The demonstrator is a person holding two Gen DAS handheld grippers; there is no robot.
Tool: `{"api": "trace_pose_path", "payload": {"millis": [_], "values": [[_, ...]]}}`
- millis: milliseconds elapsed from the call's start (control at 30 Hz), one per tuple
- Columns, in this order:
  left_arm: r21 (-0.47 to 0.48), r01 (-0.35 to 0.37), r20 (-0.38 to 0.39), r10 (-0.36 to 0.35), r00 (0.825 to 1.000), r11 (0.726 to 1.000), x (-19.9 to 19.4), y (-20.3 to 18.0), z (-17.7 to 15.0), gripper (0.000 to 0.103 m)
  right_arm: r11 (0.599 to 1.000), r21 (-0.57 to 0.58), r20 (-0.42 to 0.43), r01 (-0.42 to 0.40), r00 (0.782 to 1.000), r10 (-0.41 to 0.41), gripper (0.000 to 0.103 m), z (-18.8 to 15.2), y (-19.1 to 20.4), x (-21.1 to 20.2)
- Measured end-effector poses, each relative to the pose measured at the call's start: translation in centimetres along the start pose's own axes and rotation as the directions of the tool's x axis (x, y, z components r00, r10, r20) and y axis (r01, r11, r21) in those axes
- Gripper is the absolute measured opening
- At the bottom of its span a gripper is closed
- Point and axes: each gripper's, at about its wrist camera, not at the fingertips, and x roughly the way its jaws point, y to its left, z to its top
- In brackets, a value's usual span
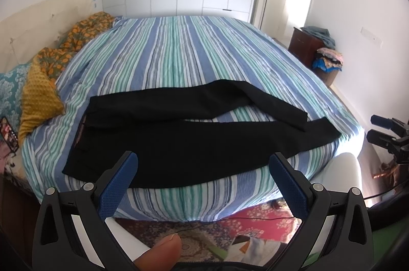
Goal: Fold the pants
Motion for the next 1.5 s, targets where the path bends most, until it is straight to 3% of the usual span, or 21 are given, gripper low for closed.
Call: {"api": "trace_pose_path", "payload": {"millis": [367,533,1033,1500], "values": [[-0.004,-0.006,-0.008,0.006,1.000,1.000,0.2,0.1,-0.3,0.102,1.000,0.000,-0.033,-0.023,0.999,0.023,0.103,-0.4,0.6,0.9],[-0.012,-0.046,-0.038,0.046,0.998,0.999,0.8,0.3,-0.6,0.102,1.000,-0.003,-0.052,-0.020,0.998,0.020,0.103,-0.4,0.9,1.6],[0.025,-0.027,-0.007,0.027,1.000,0.999,0.5,-0.3,-0.4,0.102,1.000,0.017,-0.032,0.004,0.999,-0.004,0.103,-0.6,0.4,0.9],[0.024,-0.055,-0.021,0.056,0.998,0.998,1.1,-0.1,-0.4,0.102,0.988,-0.025,-0.079,0.151,0.985,-0.153,0.103,-0.3,0.8,1.8]]}}
